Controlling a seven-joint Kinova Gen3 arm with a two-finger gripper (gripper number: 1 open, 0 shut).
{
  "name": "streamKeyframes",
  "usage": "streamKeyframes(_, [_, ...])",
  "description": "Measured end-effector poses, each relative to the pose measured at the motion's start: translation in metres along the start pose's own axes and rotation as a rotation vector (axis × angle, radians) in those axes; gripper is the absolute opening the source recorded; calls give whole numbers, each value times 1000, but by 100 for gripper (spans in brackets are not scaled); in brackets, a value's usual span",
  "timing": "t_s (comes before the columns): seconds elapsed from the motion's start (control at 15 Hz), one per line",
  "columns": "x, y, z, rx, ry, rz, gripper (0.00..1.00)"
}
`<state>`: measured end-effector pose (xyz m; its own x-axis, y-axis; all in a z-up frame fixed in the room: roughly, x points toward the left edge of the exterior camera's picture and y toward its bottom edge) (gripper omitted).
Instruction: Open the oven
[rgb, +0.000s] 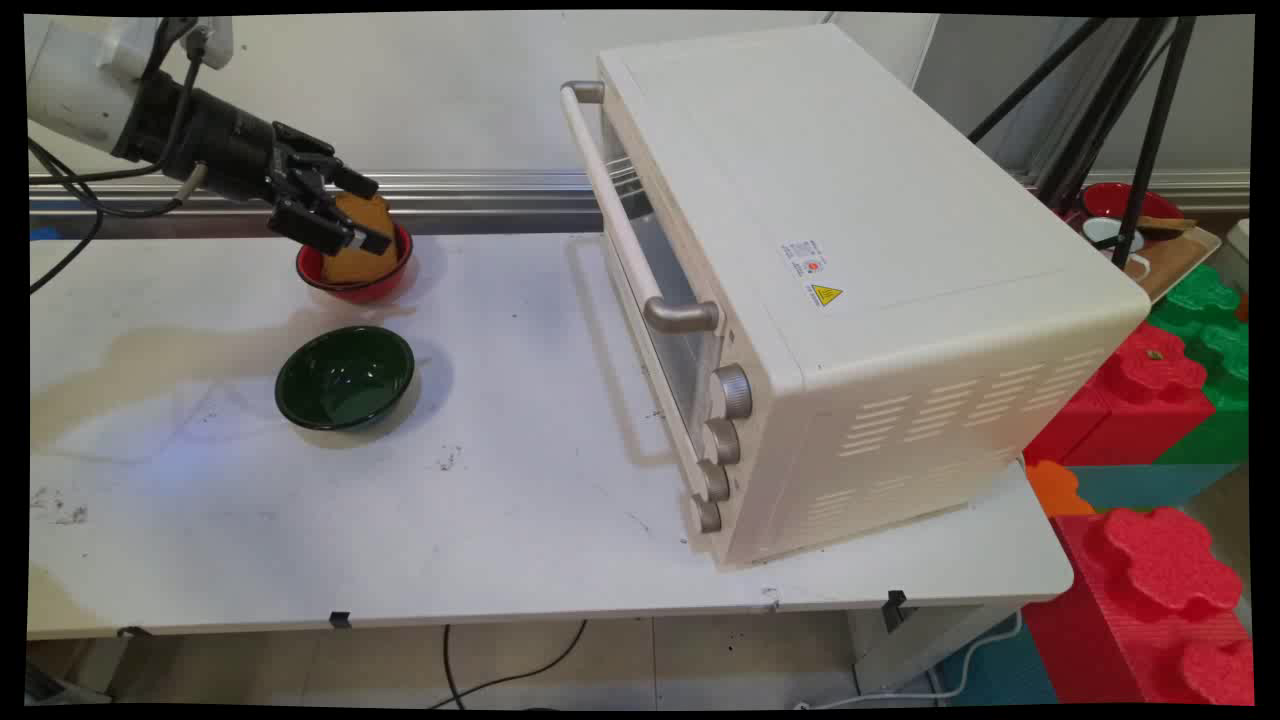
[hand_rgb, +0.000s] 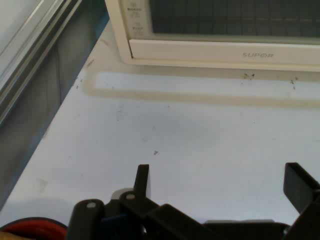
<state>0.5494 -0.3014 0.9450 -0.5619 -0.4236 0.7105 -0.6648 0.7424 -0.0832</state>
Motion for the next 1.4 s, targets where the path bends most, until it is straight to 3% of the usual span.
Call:
streamKeyframes(0.67, [11,-4,0,17,9,57,100])
streamKeyframes(1.13, [54,2,-4,7,102,133,100])
streamKeyframes(1.4, [94,11,-1,-34,170,153,100])
